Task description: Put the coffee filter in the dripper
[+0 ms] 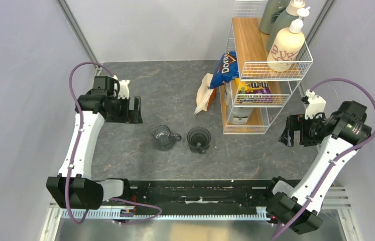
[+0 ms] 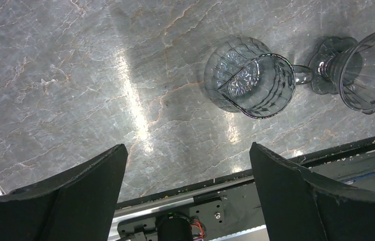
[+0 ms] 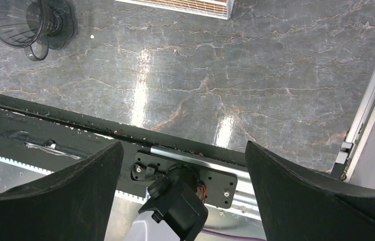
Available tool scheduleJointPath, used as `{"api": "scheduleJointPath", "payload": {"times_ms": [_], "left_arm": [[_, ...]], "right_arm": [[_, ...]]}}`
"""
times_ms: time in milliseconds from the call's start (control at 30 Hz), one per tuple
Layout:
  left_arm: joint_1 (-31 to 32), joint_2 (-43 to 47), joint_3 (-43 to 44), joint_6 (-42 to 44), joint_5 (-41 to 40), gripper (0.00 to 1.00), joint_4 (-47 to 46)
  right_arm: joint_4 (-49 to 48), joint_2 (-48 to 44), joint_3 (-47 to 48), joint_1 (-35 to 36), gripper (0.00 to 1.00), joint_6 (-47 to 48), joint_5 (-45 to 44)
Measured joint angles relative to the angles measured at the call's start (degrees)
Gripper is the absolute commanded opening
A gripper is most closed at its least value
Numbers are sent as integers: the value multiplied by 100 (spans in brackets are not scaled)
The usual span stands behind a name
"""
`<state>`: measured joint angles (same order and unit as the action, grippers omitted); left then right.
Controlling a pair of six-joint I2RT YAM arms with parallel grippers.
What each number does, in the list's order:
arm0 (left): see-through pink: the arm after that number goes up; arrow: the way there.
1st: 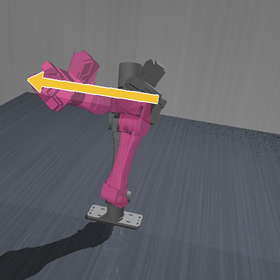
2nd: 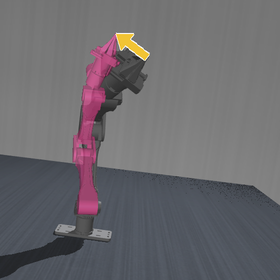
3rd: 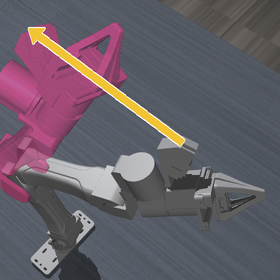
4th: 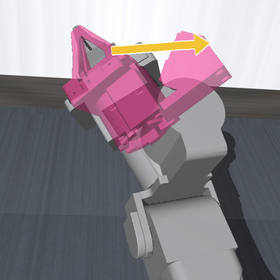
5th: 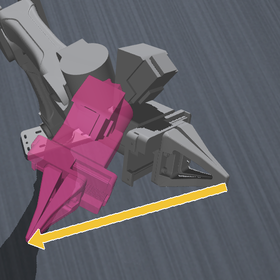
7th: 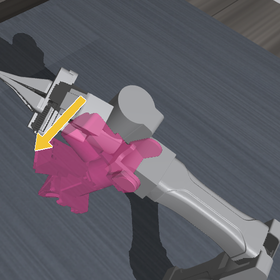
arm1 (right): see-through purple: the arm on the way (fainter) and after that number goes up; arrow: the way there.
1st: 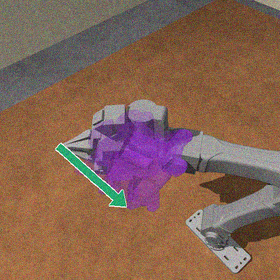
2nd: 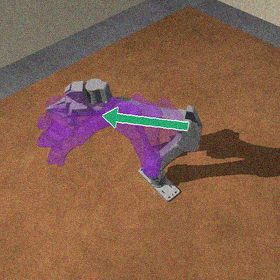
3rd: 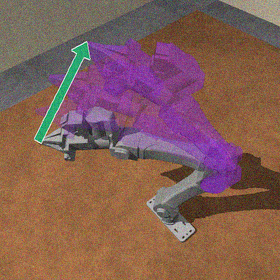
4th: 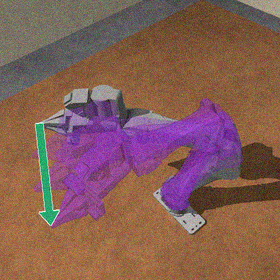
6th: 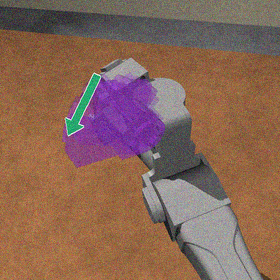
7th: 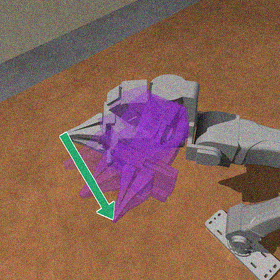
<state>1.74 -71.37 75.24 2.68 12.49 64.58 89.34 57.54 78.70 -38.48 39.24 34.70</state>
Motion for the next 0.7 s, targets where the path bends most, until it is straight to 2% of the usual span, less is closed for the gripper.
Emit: {"api": "scheduleJointPath", "payload": {"times_ms": [267,467,700], "left_arm": [[0,197,-52,-232,-92,100,-146],[0,271,-76,-483,-109,100,-219],[0,446,-203,-645,-190,100,-247]], "right_arm": [[15,118,0,291,99,-13,0],[9,57,-122,1169,99,-153,-192],[42,-686,-623,2260,99,-162,-507]]}}
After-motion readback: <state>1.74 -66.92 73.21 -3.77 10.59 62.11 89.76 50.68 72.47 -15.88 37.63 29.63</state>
